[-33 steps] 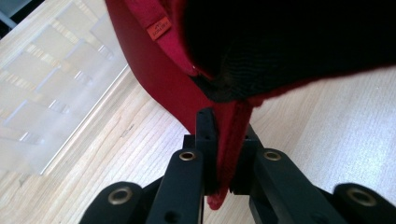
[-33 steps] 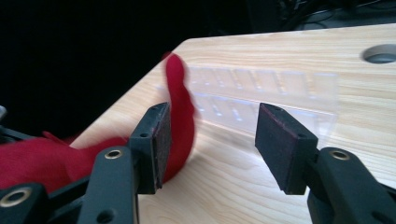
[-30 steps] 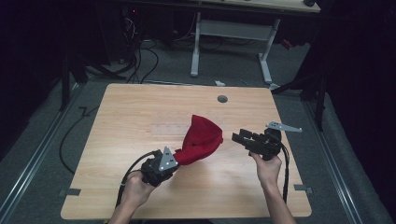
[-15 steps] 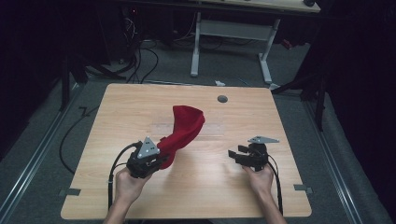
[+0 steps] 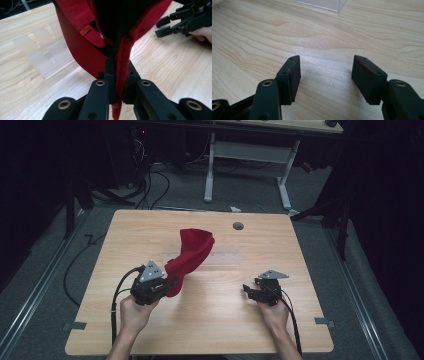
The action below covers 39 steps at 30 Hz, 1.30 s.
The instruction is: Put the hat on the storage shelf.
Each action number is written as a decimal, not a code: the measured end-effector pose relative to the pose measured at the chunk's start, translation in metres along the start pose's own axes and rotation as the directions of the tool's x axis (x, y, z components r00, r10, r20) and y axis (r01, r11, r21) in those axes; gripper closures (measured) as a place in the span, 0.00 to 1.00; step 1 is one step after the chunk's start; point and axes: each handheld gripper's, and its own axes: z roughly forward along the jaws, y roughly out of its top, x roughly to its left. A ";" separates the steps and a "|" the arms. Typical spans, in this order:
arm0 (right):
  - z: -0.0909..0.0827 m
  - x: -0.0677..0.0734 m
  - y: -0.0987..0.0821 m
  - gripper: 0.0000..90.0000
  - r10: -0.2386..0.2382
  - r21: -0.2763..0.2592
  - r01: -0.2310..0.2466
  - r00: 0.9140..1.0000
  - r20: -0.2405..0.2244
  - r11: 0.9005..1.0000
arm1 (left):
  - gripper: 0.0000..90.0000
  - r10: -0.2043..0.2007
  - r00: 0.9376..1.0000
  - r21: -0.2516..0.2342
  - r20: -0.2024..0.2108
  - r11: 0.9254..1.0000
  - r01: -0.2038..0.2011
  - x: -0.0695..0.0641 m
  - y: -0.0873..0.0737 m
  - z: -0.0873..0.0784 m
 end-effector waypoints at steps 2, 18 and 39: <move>0.000 0.001 0.000 0.44 -0.001 0.002 0.001 1.000 0.005 1.000 | 0.94 -0.003 1.000 -0.001 0.001 1.000 0.003 0.001 0.002 0.000; 0.002 0.008 0.001 0.41 -0.052 0.017 0.052 0.998 0.040 0.999 | 0.94 -0.104 0.995 -0.093 -0.004 0.990 0.103 0.018 0.035 -0.014; 0.002 0.008 0.001 0.39 -0.053 0.019 0.053 0.998 0.038 0.998 | 0.94 -0.100 0.995 -0.183 -0.024 0.979 0.094 0.036 0.059 -0.011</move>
